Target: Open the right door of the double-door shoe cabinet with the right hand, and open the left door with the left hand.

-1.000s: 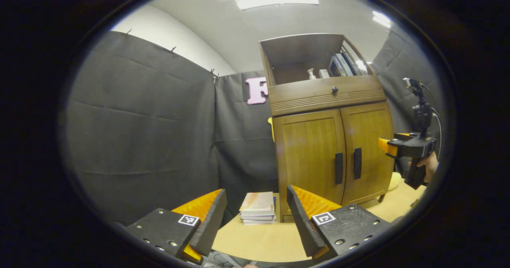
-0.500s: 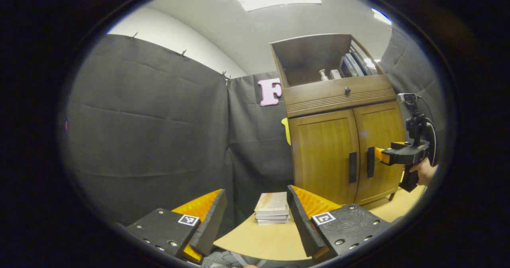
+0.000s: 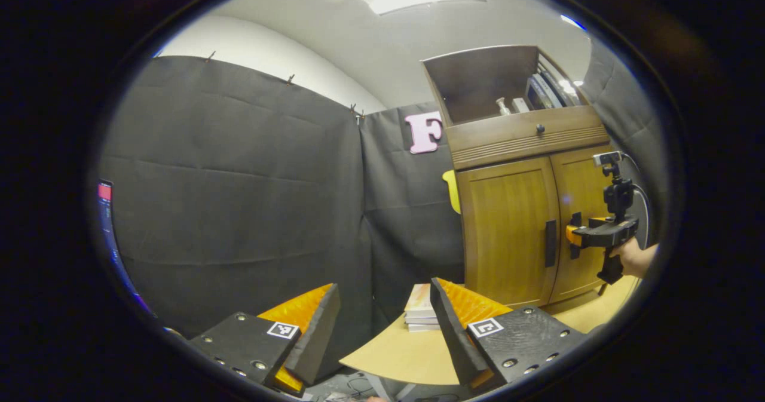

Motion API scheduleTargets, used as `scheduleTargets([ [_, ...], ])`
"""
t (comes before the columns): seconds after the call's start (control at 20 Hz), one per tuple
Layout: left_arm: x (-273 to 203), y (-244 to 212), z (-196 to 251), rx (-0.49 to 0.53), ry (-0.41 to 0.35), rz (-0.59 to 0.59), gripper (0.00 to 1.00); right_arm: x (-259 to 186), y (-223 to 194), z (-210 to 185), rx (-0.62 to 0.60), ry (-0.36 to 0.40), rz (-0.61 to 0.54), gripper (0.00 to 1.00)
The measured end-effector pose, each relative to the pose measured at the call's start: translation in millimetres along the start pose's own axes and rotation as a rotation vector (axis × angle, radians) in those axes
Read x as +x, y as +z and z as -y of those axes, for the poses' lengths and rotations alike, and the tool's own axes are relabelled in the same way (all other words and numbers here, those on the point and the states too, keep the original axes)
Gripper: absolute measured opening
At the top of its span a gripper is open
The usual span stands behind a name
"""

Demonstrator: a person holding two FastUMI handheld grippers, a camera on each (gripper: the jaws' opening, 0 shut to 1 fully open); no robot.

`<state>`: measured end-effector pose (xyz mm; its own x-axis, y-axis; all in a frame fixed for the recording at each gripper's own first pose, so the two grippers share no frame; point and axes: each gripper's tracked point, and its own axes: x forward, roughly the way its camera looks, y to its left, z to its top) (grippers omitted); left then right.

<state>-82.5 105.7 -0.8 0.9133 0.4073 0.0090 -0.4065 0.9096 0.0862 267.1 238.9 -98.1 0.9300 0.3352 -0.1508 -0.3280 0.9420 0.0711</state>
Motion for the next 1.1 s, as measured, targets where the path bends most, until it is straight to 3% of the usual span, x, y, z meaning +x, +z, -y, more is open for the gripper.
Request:
scheduleTargets([
  [0.1, -3, 0, -8, 0.008, 0.018, -0.005, 0.88, 9, -4, 4, 0.014, -0.007, -0.017, 0.94],
  [0.2, -1, 0, -8, 0.013, 0.033, -0.009, 0.88, 13, -10, 4, 0.024, -0.013, -0.035, 0.82],
  [0.3, -2, 2, -9, 0.017, 0.041, -0.009, 0.87, 15, -16, 1, 0.019, -0.014, -0.050, 0.80],
  [0.4, -1, 0, -11, 0.019, 0.042, -0.009, 0.88, 20, -23, -8, 0.017, 0.001, -0.058, 0.52],
  [0.45, -3, 0, -11, 0.019, 0.040, -0.009, 0.87, 20, -26, -9, 0.006, -0.001, -0.067, 0.52],
  [0.6, -4, 3, -10, 0.017, 0.029, -0.005, 0.89, 20, -23, -8, 0.004, -0.012, -0.058, 0.25],
  [0.65, -4, 5, -9, 0.017, 0.023, -0.003, 0.89, 22, -25, -9, 0.020, -0.016, -0.066, 0.28],
  [0.7, -5, 7, -9, 0.017, 0.018, 0.000, 0.89, 20, -24, -8, 0.024, -0.015, -0.072, 0.16],
  [1.1, -3, 14, 6, 0.007, -0.038, 0.018, 0.87, 1, -23, -9, 0.043, 0.024, -0.080, 0.16],
])
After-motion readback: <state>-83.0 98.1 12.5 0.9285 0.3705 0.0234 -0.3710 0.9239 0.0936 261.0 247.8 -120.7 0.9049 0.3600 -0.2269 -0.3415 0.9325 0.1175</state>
